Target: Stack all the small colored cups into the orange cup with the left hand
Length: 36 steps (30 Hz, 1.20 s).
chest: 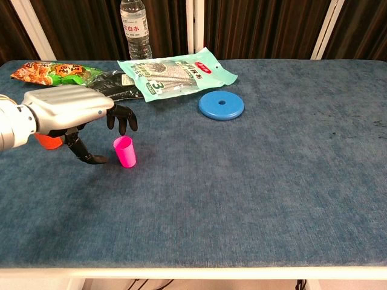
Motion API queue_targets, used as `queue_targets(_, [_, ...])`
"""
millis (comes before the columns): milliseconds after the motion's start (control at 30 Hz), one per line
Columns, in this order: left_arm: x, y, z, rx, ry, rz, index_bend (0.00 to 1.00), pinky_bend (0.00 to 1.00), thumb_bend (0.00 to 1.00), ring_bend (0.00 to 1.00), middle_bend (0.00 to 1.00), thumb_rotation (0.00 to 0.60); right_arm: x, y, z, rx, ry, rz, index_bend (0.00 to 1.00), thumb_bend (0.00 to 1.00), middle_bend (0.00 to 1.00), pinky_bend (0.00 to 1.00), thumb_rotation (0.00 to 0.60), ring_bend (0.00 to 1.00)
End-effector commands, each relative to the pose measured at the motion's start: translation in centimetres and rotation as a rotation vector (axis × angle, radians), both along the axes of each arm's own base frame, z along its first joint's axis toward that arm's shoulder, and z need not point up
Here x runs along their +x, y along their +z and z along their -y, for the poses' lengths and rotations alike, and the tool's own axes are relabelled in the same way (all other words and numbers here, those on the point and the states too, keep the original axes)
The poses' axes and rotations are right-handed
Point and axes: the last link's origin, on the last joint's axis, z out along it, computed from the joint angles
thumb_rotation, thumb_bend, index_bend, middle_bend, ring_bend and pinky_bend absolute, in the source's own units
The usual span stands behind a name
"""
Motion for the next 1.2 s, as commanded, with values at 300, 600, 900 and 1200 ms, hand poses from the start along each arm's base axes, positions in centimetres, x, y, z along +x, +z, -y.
queue_targets(300, [0.3, -0.5, 0.1, -0.018, -0.013, 0.026, 0.36, 0.28, 0.24, 0.45, 0.41, 0.6, -0.2, -0.2, 0.1, 0.006, -0.003, 0.002, 0.0, 0.28, 0.0, 0.0, 0.6, 0.0])
queue_targets(600, [0.8, -0.8, 0.0, -0.021, -0.021, 0.047, 0.42, 0.3, 0.25, 0.49, 0.45, 0.6, -0.3, -0.1, 0.0, 0.008, -0.008, 0.0, 0.0, 0.28, 0.0, 0.0, 0.6, 0.0])
queue_targets(900, [0.8, -1.0, -0.4, -0.011, -0.015, 0.061, 0.53, 0.32, 0.26, 0.56, 0.53, 0.6, -0.4, -0.1, 0.0, 0.008, -0.012, 0.001, 0.0, 0.28, 0.0, 0.0, 0.6, 0.0])
queue_targets(1200, [1.2, 1.1, -0.5, 0.041, -0.009, 0.115, 0.54, 0.32, 0.26, 0.56, 0.54, 0.6, -0.3, 0.0, 0.1, 0.006, -0.008, 0.001, 0.0, 0.28, 0.0, 0.0, 0.6, 0.0])
